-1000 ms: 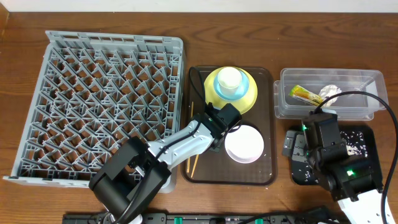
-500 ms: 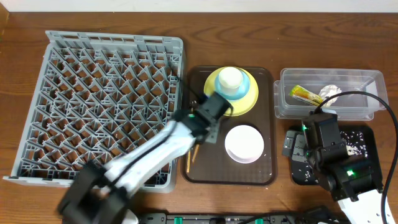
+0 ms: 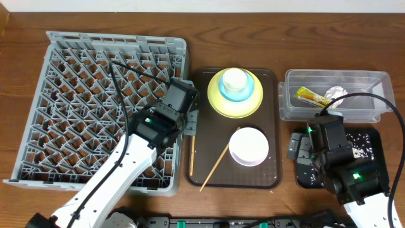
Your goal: Sort waste into correct bins and load items into the dishwasher
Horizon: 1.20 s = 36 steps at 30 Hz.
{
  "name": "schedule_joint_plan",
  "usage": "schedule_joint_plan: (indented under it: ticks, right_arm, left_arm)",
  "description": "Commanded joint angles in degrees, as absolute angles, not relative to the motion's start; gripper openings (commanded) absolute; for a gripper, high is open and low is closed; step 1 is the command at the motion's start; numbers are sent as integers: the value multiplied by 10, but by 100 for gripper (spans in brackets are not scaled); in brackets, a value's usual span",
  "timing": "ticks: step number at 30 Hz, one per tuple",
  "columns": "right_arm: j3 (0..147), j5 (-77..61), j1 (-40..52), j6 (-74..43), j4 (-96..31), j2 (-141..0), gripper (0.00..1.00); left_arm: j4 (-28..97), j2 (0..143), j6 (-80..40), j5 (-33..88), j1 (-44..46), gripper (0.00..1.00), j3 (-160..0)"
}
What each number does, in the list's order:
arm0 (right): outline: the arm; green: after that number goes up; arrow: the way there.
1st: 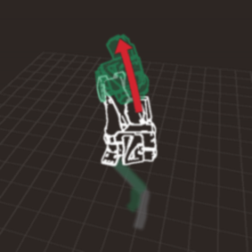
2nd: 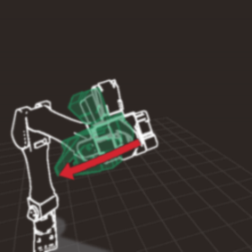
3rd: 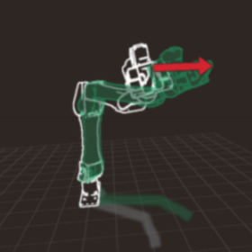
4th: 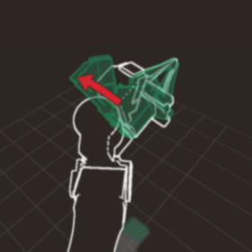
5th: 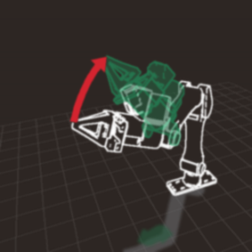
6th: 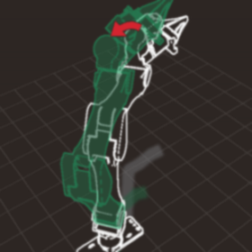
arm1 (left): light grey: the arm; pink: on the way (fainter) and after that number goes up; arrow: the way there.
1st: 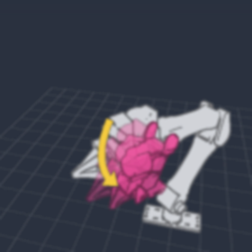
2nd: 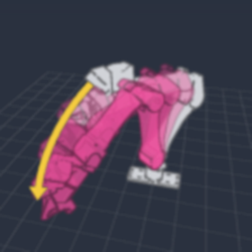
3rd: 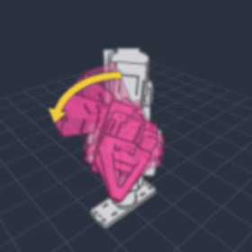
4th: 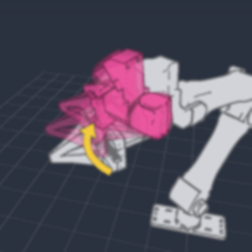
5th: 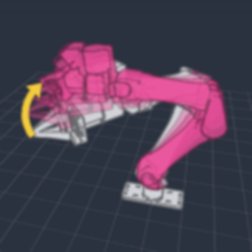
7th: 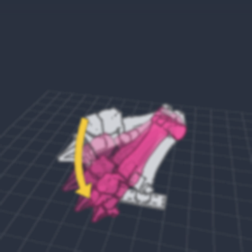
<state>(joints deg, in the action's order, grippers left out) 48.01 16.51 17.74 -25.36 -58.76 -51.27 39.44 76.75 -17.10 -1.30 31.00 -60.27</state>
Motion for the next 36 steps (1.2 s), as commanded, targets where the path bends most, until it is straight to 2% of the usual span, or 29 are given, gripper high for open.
schedule_joint_plan:
  ticks: [1,2,3,6,18,27,36]
  right_arm:
    - [487,171,173,-252,-588,-514,99]
    - [486,171,173,-252,-588,-514,99]
    - [486,171,173,-252,-588,-514,99]
    - [486,171,173,-252,-588,-514,99]
    - [486,171,173,-252,-588,-514,99]
    - [486,171,173,-252,-588,-514,99]
    - [486,171,173,-252,-588,-514,99]
  left_arm:
    - [402,788,-148,59,319,22,-597]
    - [407,799,-148,72,325,29,-597]
    - [409,803,-148,76,327,32,-597]
    - [418,831,-148,85,347,36,-597]
    - [430,970,-148,84,442,37,-595]
    - [438,1000,-148,89,454,37,-595]
    - [434,1000,-111,167,454,40,-595]
